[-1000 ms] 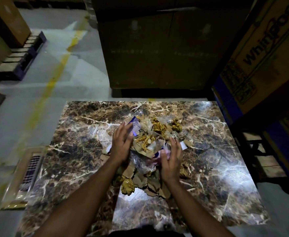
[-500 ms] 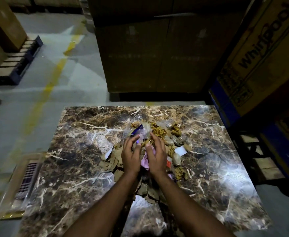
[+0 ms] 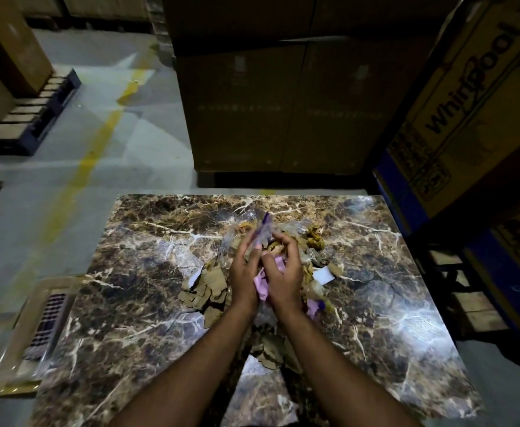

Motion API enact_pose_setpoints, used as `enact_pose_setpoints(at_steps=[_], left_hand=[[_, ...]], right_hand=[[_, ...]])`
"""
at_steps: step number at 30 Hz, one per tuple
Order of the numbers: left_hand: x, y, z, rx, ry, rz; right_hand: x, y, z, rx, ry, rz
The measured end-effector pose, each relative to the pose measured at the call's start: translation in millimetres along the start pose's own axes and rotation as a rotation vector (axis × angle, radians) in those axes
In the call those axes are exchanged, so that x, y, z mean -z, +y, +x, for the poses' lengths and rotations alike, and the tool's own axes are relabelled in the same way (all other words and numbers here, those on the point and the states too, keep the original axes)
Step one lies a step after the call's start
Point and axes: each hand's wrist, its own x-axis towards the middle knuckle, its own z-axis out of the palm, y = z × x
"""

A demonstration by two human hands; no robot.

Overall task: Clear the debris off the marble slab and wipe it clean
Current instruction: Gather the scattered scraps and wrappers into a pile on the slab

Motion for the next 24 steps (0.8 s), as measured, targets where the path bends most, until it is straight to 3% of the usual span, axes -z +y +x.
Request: enact_pose_setpoints(at_steps=[4, 13, 15, 19, 21, 24], left_hand=[[-1, 5, -2, 0.187, 0.122, -0.159], [-2, 17, -5, 0.105, 0.149, -0.171], [-2, 22, -8, 0.176, 0.130, -0.263], [-10, 30, -10, 0.028, -0.048, -0.173], [-14, 37, -10, 0.042, -0.100, -0.163], [-12, 41, -8, 0.077, -0.117, -0.188]], right_hand=[[-5, -15, 9, 0.056, -0.113, -0.086], [-4, -20, 2, -0.064, -0.138, 0.044], [-1, -17, 1, -0.089, -0.140, 0.042], [4, -18, 7, -0.153, -0.046, 0.001], [5, -20, 14, -0.150, 0.018, 0.003], [12, -30, 23, -0.111, -0.020, 0.019]])
